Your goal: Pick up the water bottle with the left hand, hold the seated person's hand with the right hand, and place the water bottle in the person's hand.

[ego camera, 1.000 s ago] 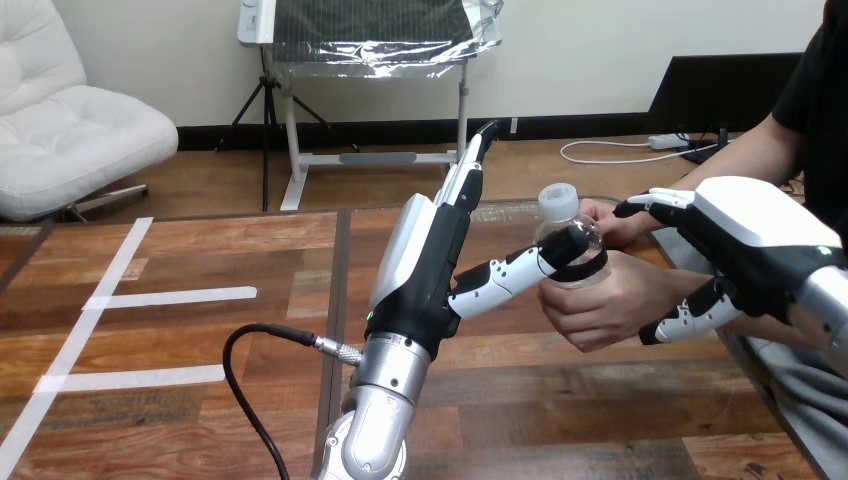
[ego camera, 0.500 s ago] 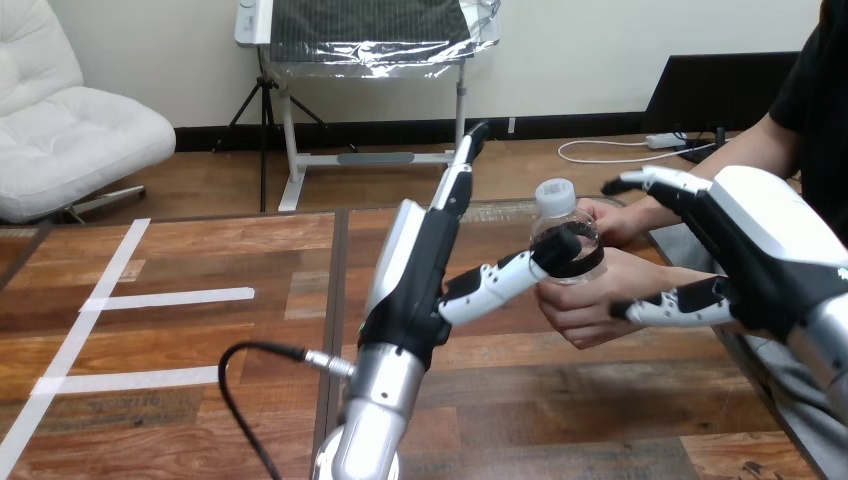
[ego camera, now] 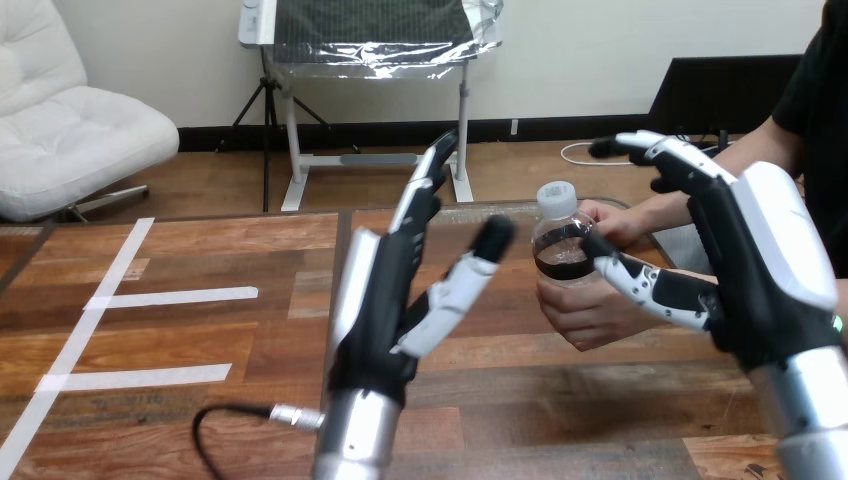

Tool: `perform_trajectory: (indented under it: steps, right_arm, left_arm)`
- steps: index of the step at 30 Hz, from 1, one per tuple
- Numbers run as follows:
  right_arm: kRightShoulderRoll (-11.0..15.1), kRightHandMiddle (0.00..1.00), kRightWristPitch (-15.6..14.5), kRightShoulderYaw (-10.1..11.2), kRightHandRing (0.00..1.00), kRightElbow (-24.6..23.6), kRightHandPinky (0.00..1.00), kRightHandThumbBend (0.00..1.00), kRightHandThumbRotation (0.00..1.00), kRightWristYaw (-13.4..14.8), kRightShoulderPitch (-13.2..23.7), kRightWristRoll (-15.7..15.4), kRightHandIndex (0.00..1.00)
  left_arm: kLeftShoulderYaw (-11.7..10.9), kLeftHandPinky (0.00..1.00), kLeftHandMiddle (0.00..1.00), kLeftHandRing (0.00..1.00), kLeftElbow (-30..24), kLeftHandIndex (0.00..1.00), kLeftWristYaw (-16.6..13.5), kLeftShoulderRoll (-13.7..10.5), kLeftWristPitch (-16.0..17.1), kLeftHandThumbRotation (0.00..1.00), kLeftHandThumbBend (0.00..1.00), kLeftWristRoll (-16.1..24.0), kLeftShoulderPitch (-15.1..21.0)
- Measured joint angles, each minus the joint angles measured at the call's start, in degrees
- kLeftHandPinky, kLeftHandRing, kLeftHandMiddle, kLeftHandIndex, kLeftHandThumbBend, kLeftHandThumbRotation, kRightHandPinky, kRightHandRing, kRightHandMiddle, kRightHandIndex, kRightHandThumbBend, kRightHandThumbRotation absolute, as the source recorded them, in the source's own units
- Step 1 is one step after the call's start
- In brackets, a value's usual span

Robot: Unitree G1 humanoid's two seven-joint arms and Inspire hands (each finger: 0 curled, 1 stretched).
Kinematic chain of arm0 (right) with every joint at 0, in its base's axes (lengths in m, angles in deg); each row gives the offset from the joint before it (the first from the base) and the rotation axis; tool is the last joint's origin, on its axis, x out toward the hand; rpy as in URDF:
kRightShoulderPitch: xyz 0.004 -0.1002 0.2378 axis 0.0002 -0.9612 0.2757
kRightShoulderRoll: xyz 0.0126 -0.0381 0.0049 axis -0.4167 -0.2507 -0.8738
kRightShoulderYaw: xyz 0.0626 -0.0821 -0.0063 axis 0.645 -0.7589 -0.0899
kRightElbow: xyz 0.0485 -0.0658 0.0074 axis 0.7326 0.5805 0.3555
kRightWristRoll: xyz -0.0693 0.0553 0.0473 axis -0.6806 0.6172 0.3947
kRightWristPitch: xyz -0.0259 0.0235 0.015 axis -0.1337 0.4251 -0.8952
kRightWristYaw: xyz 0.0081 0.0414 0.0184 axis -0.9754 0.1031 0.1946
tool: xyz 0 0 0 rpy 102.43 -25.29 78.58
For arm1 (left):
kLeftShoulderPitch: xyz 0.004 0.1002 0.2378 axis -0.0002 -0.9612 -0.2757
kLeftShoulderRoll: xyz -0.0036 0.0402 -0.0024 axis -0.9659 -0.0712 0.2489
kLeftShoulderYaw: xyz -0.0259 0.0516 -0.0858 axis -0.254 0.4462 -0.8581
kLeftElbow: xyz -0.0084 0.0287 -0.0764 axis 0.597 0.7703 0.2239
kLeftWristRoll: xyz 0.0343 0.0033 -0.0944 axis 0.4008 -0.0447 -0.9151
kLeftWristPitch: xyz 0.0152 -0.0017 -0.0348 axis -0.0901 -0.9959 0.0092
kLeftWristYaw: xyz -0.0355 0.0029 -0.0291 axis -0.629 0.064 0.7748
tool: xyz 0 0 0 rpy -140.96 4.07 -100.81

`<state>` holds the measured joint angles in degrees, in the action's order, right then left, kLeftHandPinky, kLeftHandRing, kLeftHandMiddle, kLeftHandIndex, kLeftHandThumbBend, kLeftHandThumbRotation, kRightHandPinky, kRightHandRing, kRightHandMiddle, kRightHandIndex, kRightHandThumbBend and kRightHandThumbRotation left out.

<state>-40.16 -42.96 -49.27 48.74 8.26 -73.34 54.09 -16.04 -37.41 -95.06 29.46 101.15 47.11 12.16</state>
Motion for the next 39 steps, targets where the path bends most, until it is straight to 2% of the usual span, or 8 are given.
perform_trajectory:
  steps: [5,9,12,16,20,27,39]
  right_arm:
    - [-3.5,0.81,4.6,-1.0,0.8,0.3,0.69,0.27,0.0,3.2,-1.6,0.4,0.73]
    - [-6.0,0.83,9.2,-2.1,0.81,1.5,0.69,0.21,0.0,5.0,-2.3,2.2,0.74]
    - [-7.6,0.85,12.2,-2.9,0.82,2.6,0.7,0.16,0.0,5.2,-2.6,4.0,0.75]
    - [-9.2,0.86,14.5,-4.0,0.83,3.9,0.71,0.12,0.0,5.3,-2.7,5.0,0.76]
    - [-10.3,0.87,16.7,-5.2,0.85,5.5,0.73,0.09,0.0,5.1,-2.7,6.0,0.77]
    - [-11.7,0.88,18.4,-6.0,0.87,7.6,0.75,0.08,0.0,4.0,-3.1,8.2,0.78]
    - [-11.7,0.86,19.1,-6.1,0.86,10.2,0.78,0.08,0.0,3.4,-3.2,8.2,0.76]
  left_arm:
    - [0.0,0.84,0.9,0.88,-1.7,0.89,-1.7,0.0,2.8,0.84,0.47,0.1,-3.5]
    - [0.0,0.83,0.89,0.86,-2.8,0.89,-2.9,0.1,4.8,0.85,0.44,0.0,-6.1]
    - [-0.1,0.81,0.88,0.85,-3.5,0.88,-3.5,0.0,6.1,0.87,0.42,0.1,-7.9]
    - [0.0,0.79,0.86,0.83,-4.0,0.87,-4.6,-0.1,8.1,0.89,0.42,0.7,-9.9]
    - [-0.3,0.77,0.85,0.82,-4.1,0.85,-6.0,-0.2,9.2,0.91,0.41,1.8,-10.3]
    - [-0.1,0.76,0.84,0.81,-5.2,0.84,-7.7,-0.2,11.6,0.93,0.42,2.6,-11.2]
    - [-0.1,0.73,0.84,0.81,-7.6,0.85,-10.8,-0.4,13.3,0.94,0.41,5.0,-11.8]
